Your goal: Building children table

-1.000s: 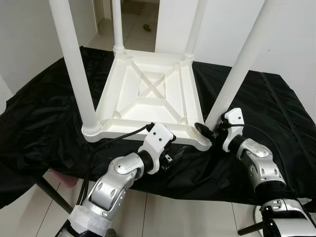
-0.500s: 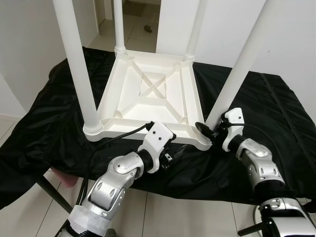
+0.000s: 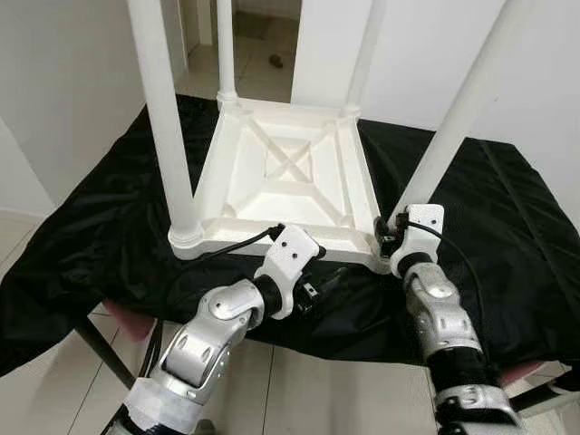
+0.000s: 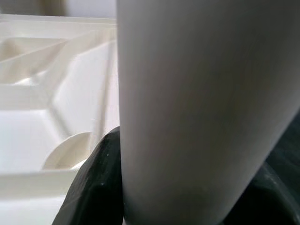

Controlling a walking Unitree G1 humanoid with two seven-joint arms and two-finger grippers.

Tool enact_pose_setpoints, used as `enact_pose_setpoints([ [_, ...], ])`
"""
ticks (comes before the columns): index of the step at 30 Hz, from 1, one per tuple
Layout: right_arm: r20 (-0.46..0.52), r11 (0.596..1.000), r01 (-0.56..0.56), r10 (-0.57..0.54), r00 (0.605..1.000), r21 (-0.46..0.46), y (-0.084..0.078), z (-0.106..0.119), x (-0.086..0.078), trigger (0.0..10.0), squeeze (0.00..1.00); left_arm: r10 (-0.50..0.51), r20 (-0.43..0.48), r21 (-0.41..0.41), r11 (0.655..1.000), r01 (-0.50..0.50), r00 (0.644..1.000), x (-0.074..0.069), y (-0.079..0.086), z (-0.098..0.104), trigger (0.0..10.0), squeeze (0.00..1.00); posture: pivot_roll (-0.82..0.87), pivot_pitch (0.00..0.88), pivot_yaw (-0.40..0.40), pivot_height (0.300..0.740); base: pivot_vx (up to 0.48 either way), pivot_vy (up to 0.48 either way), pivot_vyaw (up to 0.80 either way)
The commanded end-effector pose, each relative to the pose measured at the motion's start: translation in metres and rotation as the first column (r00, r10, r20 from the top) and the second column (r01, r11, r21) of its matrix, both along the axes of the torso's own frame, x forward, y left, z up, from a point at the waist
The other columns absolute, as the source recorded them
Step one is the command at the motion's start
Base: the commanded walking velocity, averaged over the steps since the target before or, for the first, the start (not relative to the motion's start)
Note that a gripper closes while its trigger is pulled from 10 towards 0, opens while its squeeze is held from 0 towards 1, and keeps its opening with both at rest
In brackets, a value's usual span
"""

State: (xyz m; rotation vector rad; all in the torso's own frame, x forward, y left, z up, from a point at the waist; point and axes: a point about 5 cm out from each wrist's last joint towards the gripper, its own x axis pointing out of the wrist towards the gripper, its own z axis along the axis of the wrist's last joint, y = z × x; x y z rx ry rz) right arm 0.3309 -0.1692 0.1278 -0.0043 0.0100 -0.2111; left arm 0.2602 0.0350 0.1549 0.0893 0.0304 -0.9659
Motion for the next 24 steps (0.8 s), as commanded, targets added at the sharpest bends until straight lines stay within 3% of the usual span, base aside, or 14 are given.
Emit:
enact_pose_setpoints([
  [1, -0.036, 0.996, 0.091, -0.091, 0.995, 0.004, 0.001, -0.007, -0.003, 10.0, 0.0, -0.02, -0.015, -0.002, 1.0, 0.02, 1.0, -0.002, -0.003, -0.001, 10.0, 0.0, 0.04, 0.0, -0.054, 0.74, 0.0, 0.0, 0.0],
  [4, -0.017, 0.999, 0.044, -0.044, 0.999, 0.004, 0.011, -0.003, -0.002, 10.0, 0.0, -0.018, -0.015, -0.004, 1.0, 0.018, 1.0, -0.002, -0.003, -0.001, 10.0, 0.0, 0.04, 0.0, -0.057, 0.74, 0.0, 0.0, 0.0],
  [8, -0.012, 1.0, 0.029, -0.029, 1.0, -0.01, 0.01, -0.001, -0.002, 10.0, 0.0, -0.015, -0.017, -0.005, 1.0, 0.015, 1.0, -0.003, -0.003, -0.001, 10.0, 0.0, 0.05, 0.0, -0.064, 0.74, 0.0, 0.0, 0.0],
  [9, -0.004, 1.0, 0.03, -0.03, 1.0, -0.002, 0.008, 0.0, -0.003, 10.0, 1.0, -0.012, -0.018, -0.004, 1.0, 0.012, 1.0, -0.003, -0.002, -0.002, 10.0, 0.0, 0.05, 0.0, -0.066, 0.74, 0.0, 0.0, 0.0],
  [13, 0.02, 1.0, 0.012, -0.013, 1.0, 0.026, 0.007, 0.003, -0.004, 10.0, 1.0, -0.003, -0.02, -0.008, 1.0, 0.003, 1.0, -0.003, -0.002, -0.002, 10.0, 0.0, 0.05, 0.0, -0.07, 0.74, 0.0, 0.0, 0.0],
  [16, 0.094, 0.994, -0.107, 0.104, 0.99, 0.03, 0.014, 0.014, -0.006, 10.0, 1.0, -0.001, -0.021, -0.009, 1.0, 0.001, 1.0, -0.003, -0.002, -0.002, 10.0, 0.0, 0.04, 0.001, -0.071, 0.74, 0.0, 0.0, 0.0],
  [18, 0.094, 0.994, -0.107, 0.104, 0.99, 0.03, 0.014, 0.014, -0.006, 10.0, 1.0, -0.001, -0.021, -0.009, 1.0, 0.001, 1.0, -0.003, -0.002, -0.002, 10.0, 0.0, 0.04, 0.001, -0.071, 0.74, 0.0, 0.0, 0.0],
  [21, 0.087, 0.982, -0.19, 0.187, 0.978, 0.017, 0.012, 0.013, -0.007, 10.0, 1.0, -0.001, -0.021, -0.009, 1.0, 0.001, 1.0, -0.003, -0.002, -0.002, 10.0, 0.0, 0.04, 0.001, -0.072, 0.74, 0.0, 0.0, 0.0],
  [22, 0.076, 0.971, -0.239, 0.238, 0.968, 0.003, 0.008, 0.012, -0.007, 10.0, 0.37, 0.0, -0.021, -0.008, 1.0, 0.0, 1.0, -0.003, -0.002, -0.002, 10.0, 0.0, 0.04, 0.001, -0.07, 0.74, 0.0, 0.0, 0.0],
  [23, 0.076, 0.971, -0.239, 0.238, 0.968, 0.003, 0.008, 0.012, -0.007, 10.0, 0.37, 0.0, -0.021, -0.008, 1.0, 0.0, 1.0, -0.003, -0.002, -0.002, 10.0, 0.0, 0.04, 0.001, -0.07, 0.74, 0.0, 0.0, 0.0],
  [24, 0.065, 0.946, -0.324, 0.324, 0.944, 0.001, 0.005, 0.011, -0.008, 10.0, 0.0, 0.001, -0.021, -0.009, 1.0, -0.001, 1.0, -0.003, -0.002, -0.002, 10.0, 0.0, 0.04, 0.0, -0.069, 0.74, 0.0, 0.0, 0.0],
])
